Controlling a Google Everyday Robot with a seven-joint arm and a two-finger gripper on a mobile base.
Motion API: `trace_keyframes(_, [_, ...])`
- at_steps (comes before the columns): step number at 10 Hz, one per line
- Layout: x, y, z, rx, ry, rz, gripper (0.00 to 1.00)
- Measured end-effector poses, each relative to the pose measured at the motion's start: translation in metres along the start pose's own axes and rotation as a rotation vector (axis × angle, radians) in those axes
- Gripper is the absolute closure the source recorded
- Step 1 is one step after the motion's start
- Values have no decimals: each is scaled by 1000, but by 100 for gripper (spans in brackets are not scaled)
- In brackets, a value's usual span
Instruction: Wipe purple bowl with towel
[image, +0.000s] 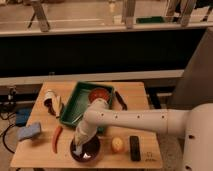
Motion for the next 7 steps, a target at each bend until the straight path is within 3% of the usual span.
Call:
trace_keyframes(1, [-5,-7,-4,38,1,-10,100])
trace_keyframes(3, [-16,-16,-10,79,1,-19,100])
trace_keyframes(5, [-34,-27,-5,78,-28,-35,100])
trace_keyframes(7, [-47,-21,0,33,-53,-21,100])
